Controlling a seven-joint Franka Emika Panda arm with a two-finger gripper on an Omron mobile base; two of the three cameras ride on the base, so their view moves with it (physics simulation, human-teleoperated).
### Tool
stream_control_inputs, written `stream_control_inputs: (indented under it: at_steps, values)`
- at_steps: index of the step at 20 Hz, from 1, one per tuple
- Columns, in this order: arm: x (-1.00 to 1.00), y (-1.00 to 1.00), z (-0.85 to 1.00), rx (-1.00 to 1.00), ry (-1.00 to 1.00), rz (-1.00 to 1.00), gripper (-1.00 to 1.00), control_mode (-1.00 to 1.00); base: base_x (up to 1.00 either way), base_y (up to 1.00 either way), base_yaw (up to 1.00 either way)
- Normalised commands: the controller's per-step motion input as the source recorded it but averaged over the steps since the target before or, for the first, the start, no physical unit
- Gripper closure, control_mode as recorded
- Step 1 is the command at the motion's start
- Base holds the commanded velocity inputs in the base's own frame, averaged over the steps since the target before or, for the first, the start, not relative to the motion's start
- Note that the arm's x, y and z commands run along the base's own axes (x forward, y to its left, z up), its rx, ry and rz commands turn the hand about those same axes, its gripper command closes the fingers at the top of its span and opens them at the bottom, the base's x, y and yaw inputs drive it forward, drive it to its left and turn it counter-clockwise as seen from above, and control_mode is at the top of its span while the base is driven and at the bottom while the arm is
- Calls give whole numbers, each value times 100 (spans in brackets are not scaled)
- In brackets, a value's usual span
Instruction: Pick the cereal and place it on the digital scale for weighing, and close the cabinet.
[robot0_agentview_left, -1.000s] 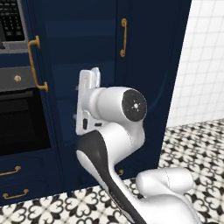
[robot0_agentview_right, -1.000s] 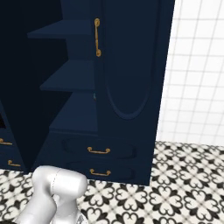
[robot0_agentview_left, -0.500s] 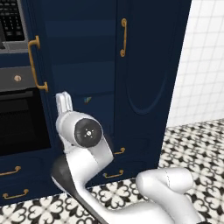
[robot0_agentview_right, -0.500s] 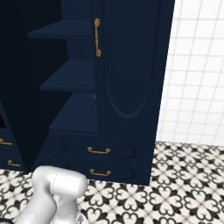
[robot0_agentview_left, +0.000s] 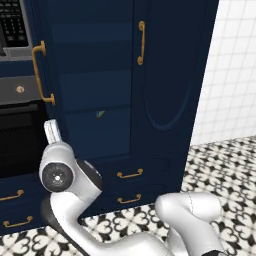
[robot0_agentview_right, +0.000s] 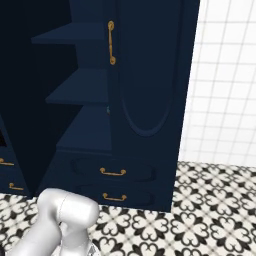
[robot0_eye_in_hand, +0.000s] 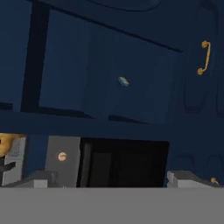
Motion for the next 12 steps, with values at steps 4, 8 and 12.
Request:
stream_control_inputs:
  at_steps: [4,8,12]
  values:
    - [95,24,-17,-6,10,-21,-100,-100,0,0,0]
    - [95,41,-32,-12,9,-23,-100,-100,0,0,0]
    - [51,5,-17,-5,4,-26,-100,-100,0,0,0]
